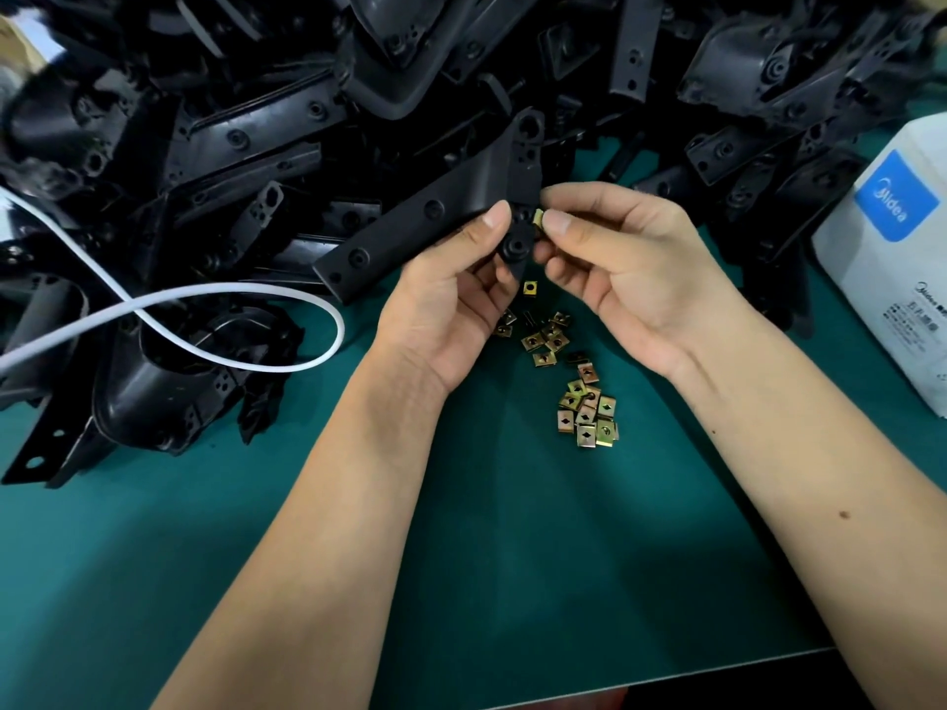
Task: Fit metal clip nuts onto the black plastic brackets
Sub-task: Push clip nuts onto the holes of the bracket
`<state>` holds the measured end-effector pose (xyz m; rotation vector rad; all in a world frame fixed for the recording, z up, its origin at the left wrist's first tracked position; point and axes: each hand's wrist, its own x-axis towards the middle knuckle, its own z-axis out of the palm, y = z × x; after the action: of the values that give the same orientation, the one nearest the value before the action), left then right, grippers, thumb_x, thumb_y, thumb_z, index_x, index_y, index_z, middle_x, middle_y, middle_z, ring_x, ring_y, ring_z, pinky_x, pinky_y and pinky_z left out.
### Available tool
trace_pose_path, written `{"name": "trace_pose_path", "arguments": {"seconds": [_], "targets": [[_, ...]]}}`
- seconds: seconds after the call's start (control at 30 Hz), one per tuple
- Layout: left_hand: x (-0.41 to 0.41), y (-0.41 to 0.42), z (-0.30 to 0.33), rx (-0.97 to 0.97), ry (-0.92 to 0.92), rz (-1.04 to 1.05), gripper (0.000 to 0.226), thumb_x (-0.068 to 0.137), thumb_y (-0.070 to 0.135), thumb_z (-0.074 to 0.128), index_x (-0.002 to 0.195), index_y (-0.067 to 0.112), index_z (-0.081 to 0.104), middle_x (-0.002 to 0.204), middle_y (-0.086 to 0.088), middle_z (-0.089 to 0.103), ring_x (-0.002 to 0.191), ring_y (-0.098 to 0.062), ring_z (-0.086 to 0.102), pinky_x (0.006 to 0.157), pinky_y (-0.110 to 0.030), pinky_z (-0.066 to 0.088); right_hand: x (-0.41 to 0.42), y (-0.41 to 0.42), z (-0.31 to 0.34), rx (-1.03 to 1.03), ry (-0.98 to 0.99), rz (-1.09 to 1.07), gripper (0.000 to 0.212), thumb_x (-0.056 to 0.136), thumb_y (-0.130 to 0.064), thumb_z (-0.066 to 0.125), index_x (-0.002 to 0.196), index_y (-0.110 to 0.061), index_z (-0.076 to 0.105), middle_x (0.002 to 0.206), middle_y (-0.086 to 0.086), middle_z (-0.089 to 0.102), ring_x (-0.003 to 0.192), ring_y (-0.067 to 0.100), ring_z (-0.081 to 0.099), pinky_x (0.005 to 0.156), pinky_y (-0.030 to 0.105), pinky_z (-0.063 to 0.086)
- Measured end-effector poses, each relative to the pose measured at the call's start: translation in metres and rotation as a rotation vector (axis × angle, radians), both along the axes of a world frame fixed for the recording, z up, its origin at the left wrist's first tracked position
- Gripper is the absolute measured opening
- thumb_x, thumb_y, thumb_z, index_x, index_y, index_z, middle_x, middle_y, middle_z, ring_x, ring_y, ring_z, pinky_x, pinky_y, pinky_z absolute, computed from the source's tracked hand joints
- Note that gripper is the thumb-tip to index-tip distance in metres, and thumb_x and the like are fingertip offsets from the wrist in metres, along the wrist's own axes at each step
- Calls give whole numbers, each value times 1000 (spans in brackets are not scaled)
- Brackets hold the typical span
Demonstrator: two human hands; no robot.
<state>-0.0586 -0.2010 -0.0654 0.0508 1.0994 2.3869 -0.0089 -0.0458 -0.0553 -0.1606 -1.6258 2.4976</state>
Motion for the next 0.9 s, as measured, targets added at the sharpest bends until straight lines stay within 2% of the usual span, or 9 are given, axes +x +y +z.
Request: {"name": "trace_pose_path", "arguments": {"seconds": [0.2, 0.3, 0.5, 0.63, 0.8, 0.9], "targets": [[0, 0, 0, 2, 7, 11, 34, 74, 20, 79, 105, 5, 71, 92, -6, 74, 76, -12, 67, 65, -16, 54, 1, 0, -2, 239, 50, 3, 19, 90, 5, 72, 102, -9, 76, 86, 8, 73, 77, 19, 68, 67, 27, 54], [0, 1, 0, 9, -3, 16, 32, 74, 18, 80, 102, 6, 71, 90, -4, 74, 75, -11, 68, 63, -16, 53, -1, 0, -4, 185, 14, -50, 18, 90, 5, 71, 100, -9, 78, 89, 11, 76, 78, 19, 70, 68, 25, 54], [1, 3, 1, -1, -2, 23, 35, 72, 16, 80, 104, 7, 70, 89, -3, 74, 72, -8, 68, 61, -15, 51, -2, -1, -4, -115, -33, -103, 14, 84, 9, 71, 93, -1, 74, 89, 13, 77, 85, 22, 76, 80, 27, 60], [1, 2, 2, -1, 6, 21, 41, 73, 17, 79, 111, 5, 67, 94, -5, 73, 75, -9, 69, 62, -15, 52, 0, -1, -3, -101, -78, -37, 10, 83, -6, 76, 92, -10, 80, 92, 12, 78, 83, 21, 76, 71, 27, 60], [1, 2, 2, -18, 4, 20, 39, 73, 17, 80, 109, 6, 68, 90, -2, 73, 72, -8, 68, 62, -15, 52, 0, -1, -4, -66, -81, -43, 11, 90, -4, 72, 97, -8, 79, 92, 11, 78, 81, 19, 74, 72, 25, 58], [2, 2, 3, -39, 6, 6, 36, 74, 17, 80, 106, 7, 69, 91, -2, 74, 73, -8, 68, 62, -16, 52, 1, -2, -3, -20, -54, -57, 11, 90, -2, 72, 93, -10, 79, 90, 10, 78, 81, 18, 74, 73, 25, 57]]}}
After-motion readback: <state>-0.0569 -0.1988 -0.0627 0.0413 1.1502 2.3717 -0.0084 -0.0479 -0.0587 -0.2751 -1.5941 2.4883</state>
